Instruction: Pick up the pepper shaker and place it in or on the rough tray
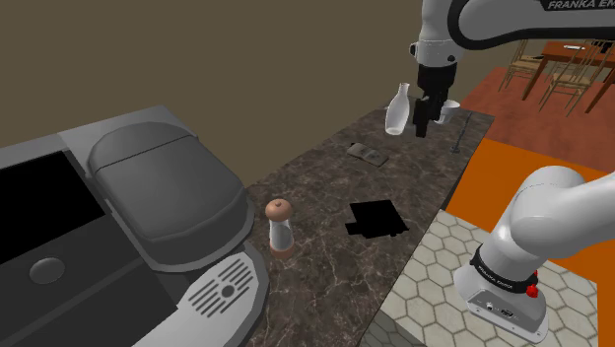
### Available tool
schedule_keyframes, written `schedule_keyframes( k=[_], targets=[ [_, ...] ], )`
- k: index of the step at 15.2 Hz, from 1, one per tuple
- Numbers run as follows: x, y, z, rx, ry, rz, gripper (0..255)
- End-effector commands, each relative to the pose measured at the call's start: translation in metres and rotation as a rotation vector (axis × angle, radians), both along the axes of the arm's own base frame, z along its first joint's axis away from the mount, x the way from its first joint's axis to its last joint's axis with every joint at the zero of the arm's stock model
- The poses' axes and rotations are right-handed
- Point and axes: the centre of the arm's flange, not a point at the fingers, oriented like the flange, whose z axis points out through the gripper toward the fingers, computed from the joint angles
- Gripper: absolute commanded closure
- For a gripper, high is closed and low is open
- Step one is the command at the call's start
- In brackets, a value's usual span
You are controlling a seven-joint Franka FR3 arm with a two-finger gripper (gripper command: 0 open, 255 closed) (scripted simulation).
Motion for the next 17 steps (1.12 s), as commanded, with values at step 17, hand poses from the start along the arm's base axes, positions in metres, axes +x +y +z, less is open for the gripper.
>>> schedule_keyframes(
  k=[17],
  targets=[
    [0.115, 0.161, -0.065, 0.047, 0.038, 0.04, 0]
  ],
)
